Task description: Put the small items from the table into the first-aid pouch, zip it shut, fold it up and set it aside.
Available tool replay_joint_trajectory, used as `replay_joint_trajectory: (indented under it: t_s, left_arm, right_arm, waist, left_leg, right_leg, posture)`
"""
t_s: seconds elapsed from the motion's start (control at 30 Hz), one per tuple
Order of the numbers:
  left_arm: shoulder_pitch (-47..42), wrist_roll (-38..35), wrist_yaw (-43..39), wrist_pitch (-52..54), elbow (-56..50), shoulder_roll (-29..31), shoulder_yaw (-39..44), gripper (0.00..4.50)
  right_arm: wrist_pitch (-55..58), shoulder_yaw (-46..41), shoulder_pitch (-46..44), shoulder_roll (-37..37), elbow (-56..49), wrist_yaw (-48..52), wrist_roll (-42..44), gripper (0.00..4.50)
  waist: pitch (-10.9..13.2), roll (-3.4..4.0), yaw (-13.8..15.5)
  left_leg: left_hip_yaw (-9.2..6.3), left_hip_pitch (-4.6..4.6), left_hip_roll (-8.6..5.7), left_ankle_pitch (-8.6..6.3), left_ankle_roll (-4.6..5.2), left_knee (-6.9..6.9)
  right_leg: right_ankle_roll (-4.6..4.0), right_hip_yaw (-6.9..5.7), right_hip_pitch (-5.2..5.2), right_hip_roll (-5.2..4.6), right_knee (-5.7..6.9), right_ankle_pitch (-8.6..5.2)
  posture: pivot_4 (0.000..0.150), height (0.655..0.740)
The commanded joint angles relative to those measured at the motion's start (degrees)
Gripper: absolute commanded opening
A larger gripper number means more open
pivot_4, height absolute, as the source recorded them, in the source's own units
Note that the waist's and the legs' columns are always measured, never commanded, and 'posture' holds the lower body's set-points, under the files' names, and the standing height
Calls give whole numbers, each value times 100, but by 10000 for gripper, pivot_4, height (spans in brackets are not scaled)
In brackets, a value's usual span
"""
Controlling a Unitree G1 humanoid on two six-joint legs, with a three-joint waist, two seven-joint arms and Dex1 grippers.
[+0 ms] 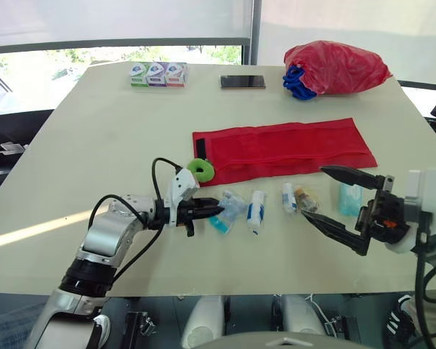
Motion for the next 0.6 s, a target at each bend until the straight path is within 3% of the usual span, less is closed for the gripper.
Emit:
replay_joint_trajectory:
  t_s: [0.03, 0.33, 0.5, 0.6]
  left_arm:
    - [121, 62, -10, -53, 105, 32, 64, 428]
    - [33, -1129, 529, 477, -552, -342, 1367, 428]
    - [-355, -1463, 1237, 743, -997, -822, 1516, 428]
    - [-638, -1527, 1745, 861, -1257, -1247, 1406, 428]
  right_arm:
    - [-99, -26, -56, 5, -81, 24, -19, 45000]
    - [167, 451, -99, 438, -95, -562, 94, 45000]
    - [936, 1037, -676, 930, 24, -1892, 99, 45000]
    - [1610, 1280, -1296, 1371, 281, -2767, 721, 45000]
  waist:
    - [0, 0, -2]
    - [4, -7, -5]
    - [3, -9, 2]
    - [3, -10, -7]
  left_leg:
    - [0, 0, 0, 0, 0, 0]
    - [-5, -4, 3, 0, 0, 3]
    - [-9, -4, 0, 1, -2, 7]
    - [-9, -4, -2, 3, -5, 8]
  right_leg:
    - [0, 0, 0, 0, 0, 0]
    - [1, -2, -2, 1, 8, 0]
    - [1, -5, -2, -1, 10, 0]
    - [1, -5, -2, 0, 13, 0]
  posture:
    - [1500, 7400]
    - [1500, 7400]
    - [1500, 7400]
    - [1500, 7400]
